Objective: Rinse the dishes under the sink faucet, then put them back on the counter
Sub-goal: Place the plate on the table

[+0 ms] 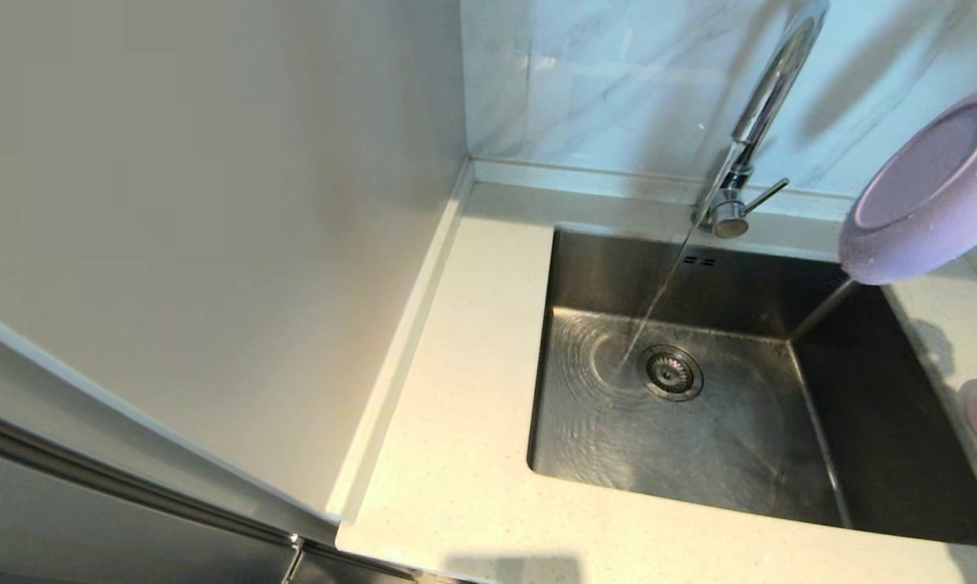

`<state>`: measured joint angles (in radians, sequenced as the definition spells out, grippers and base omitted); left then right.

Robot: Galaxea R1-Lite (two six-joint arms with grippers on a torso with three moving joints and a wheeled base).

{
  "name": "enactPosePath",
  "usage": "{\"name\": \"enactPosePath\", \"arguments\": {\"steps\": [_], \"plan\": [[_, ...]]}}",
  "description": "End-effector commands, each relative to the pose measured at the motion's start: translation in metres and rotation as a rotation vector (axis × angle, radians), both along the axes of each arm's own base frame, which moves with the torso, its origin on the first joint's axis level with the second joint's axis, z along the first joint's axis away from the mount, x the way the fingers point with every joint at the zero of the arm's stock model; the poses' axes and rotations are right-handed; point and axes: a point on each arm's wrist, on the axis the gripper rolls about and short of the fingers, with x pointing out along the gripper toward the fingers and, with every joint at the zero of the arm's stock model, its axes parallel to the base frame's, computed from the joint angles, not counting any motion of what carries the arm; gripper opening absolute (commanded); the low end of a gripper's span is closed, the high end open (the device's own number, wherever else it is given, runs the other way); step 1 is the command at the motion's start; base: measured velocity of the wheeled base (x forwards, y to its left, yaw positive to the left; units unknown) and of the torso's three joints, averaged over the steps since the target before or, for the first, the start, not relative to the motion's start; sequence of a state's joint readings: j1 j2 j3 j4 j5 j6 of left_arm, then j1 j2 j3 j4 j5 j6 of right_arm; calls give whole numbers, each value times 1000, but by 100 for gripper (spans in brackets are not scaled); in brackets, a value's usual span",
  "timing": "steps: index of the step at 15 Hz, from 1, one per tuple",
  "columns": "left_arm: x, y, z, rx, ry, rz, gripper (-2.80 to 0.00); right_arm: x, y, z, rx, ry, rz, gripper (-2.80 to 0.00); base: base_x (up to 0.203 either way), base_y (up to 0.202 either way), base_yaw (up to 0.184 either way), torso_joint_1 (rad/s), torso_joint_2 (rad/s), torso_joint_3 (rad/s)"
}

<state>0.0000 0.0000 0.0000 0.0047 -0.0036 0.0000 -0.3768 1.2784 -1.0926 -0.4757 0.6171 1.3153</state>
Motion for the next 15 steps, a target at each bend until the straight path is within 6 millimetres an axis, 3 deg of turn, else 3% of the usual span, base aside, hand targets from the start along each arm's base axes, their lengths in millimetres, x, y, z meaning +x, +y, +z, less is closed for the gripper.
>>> {"name": "enactPosePath", "arguments": {"steps": [1, 4, 7, 9, 12, 13, 15], "plan": [[0, 0, 0, 0, 0, -1, -280, -7, 0, 2, 188, 48, 65, -280, 0, 0, 0, 0, 0, 0], [0, 0, 0, 0, 0, 1, -280, 7, -6, -27, 518, 264, 224, -280, 0, 0, 0, 0, 0, 0], [0, 0, 0, 0, 0, 0, -280, 11, -8, -45, 616, 301, 295, -280, 0, 0, 0, 0, 0, 0], [0, 0, 0, 0, 0, 1, -280, -1, -10, -26, 610, 180, 326, -280, 0, 0, 0, 0, 0, 0], [0, 0, 0, 0, 0, 1, -280, -35, -16, 16, 549, -96, 376, -280, 0, 0, 0, 0, 0, 0], [0, 0, 0, 0, 0, -1, -280, -44, -17, 23, 529, -161, 392, -280, 0, 0, 0, 0, 0, 0], [0, 0, 0, 0, 0, 1, -280, -45, -20, 18, 556, -162, 394, -280, 0, 0, 0, 0, 0, 0]]}}
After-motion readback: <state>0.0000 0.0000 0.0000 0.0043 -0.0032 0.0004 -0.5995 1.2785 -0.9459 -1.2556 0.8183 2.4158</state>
